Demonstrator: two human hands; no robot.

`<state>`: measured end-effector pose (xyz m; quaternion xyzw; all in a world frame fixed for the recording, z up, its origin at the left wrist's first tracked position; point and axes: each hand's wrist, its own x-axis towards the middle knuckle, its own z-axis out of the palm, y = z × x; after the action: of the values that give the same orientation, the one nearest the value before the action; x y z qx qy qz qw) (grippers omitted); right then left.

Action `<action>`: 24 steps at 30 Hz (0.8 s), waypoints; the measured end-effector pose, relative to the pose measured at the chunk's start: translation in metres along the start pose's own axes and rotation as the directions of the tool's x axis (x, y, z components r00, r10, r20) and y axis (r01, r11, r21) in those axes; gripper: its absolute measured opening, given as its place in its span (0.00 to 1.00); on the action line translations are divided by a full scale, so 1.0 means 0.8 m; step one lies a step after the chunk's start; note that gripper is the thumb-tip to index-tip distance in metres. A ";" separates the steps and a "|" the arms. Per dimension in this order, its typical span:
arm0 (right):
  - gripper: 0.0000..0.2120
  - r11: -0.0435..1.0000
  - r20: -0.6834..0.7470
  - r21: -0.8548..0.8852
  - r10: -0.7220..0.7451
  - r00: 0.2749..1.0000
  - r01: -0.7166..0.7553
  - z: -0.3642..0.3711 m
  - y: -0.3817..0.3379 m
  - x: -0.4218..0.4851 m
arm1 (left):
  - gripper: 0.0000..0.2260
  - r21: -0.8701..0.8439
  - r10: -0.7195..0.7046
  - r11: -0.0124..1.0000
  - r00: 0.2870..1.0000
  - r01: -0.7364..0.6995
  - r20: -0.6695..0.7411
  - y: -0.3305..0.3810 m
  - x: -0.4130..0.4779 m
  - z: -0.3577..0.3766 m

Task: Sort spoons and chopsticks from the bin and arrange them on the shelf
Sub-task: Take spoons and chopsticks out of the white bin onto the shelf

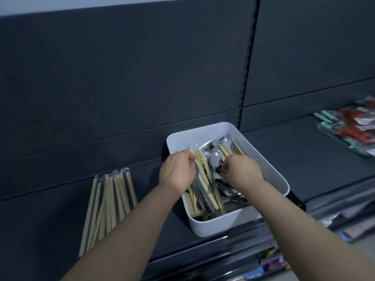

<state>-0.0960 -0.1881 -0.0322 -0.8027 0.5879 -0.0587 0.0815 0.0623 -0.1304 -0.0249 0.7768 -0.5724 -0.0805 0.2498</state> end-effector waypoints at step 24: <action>0.11 0.998 0.224 0.024 -0.065 0.972 0.061 -0.020 0.043 0.034 | 0.08 0.447 -0.134 0.891 0.986 0.076 0.100 0.035 0.011 0.033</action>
<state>-0.1226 -0.2254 -0.0235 -0.8216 0.5487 0.0250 0.1522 0.0305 -0.1523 -0.0325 0.8362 -0.5477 -0.0117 0.0249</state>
